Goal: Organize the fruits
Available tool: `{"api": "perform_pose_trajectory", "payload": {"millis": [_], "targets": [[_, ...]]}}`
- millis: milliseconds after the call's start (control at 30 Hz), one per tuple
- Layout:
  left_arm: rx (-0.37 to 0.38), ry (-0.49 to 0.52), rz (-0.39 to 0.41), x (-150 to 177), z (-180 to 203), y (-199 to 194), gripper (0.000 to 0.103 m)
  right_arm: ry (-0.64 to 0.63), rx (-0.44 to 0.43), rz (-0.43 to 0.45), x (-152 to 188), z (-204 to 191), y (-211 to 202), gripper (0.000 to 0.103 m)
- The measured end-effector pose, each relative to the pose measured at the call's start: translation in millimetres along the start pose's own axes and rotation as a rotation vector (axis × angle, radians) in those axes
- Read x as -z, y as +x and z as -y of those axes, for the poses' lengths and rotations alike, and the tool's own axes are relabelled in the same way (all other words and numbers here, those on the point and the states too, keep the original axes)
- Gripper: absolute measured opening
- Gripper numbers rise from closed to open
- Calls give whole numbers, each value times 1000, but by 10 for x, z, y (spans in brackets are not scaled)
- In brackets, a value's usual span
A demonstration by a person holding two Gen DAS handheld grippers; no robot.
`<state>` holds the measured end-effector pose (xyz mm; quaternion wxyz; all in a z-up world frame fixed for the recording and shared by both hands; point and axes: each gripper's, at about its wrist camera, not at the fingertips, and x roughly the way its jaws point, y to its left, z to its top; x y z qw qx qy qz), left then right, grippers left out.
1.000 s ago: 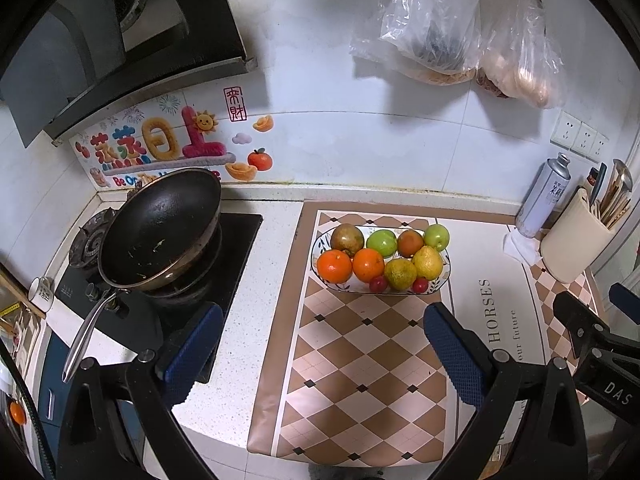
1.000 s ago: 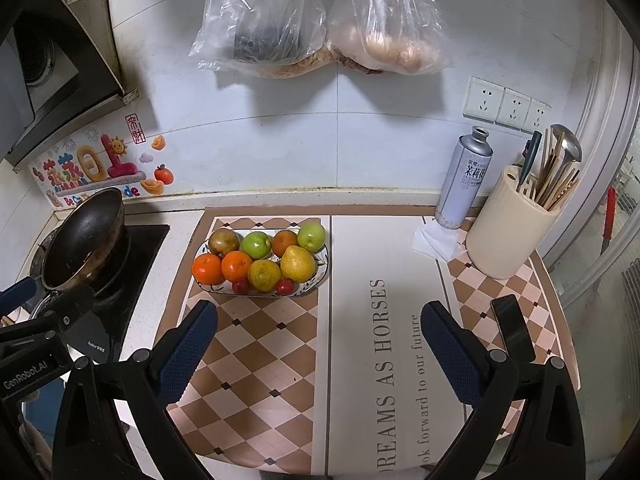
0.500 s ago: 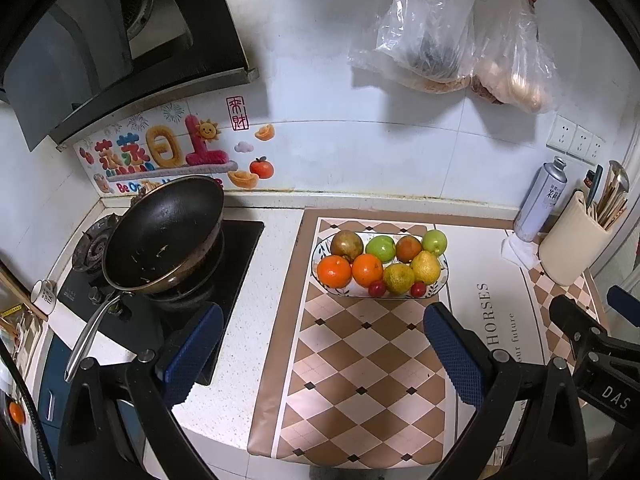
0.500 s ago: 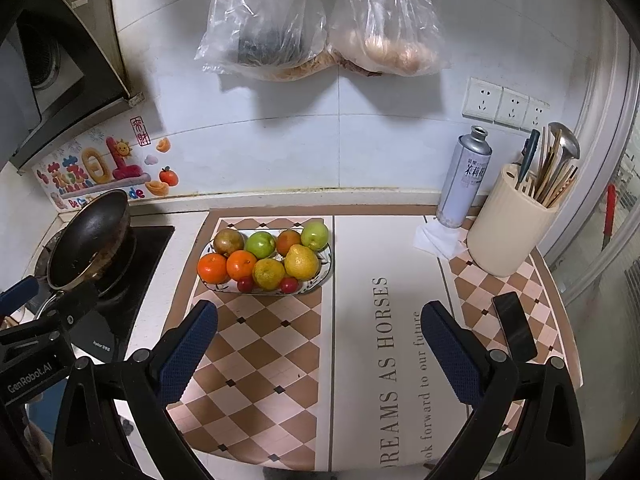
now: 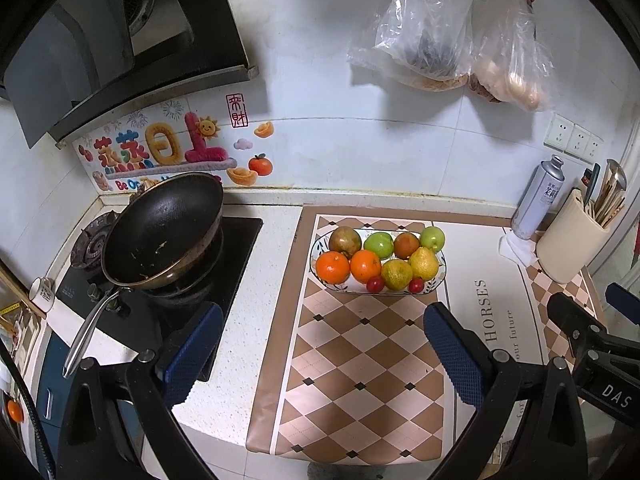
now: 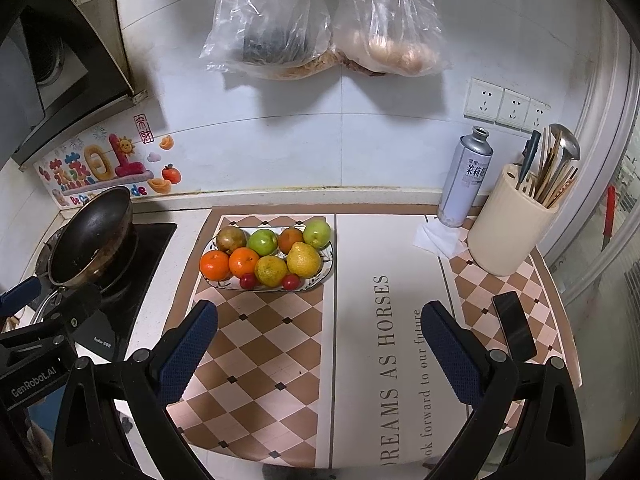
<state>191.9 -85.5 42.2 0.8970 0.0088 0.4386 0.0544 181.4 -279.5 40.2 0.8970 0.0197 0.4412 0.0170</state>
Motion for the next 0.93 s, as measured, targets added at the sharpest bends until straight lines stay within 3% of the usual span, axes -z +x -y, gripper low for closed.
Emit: {"api": "perform_pose_trajectory", "payload": {"millis": [933], "targets": [[-1,11,35,-7,36,-75,103,17,-2,13,-18,10,-36,103]]}}
